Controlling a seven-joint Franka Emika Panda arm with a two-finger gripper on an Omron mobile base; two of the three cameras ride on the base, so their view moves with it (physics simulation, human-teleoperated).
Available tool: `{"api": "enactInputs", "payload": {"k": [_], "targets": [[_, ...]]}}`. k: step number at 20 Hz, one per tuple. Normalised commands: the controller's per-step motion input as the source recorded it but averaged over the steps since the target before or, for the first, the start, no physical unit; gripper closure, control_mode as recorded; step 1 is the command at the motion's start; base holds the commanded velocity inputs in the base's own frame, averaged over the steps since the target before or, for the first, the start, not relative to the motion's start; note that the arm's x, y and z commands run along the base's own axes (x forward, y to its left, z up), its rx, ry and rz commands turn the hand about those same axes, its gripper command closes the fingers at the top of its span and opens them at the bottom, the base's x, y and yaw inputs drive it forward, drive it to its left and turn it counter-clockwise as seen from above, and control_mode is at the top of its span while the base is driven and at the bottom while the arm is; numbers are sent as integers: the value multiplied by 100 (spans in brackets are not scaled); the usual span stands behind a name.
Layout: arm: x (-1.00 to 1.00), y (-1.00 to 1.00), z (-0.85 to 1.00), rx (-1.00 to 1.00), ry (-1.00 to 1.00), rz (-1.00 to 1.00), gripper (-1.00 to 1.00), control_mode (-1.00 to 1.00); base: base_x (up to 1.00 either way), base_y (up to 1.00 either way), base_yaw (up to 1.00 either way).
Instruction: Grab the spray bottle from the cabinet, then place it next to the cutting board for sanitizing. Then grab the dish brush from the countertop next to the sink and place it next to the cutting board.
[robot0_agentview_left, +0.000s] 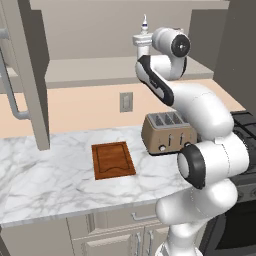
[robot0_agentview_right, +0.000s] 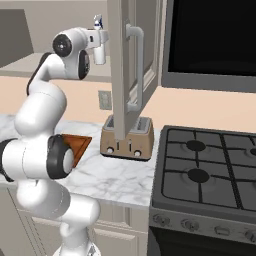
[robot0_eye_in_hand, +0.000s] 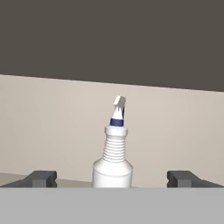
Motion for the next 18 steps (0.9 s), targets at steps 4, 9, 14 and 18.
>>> {"api": "enactInputs", "payload": {"k": [4,9,14,18], "targets": [[40,7,-8,0,0,0,-100,-100,0,0,0],[36,5,-6,0,0,0,-100,-100,0,0,0],[35,0,-1,0,0,0,-100,-100,0,0,0],[39,1,-5,0,0,0,-100,-100,0,0,0]]}}
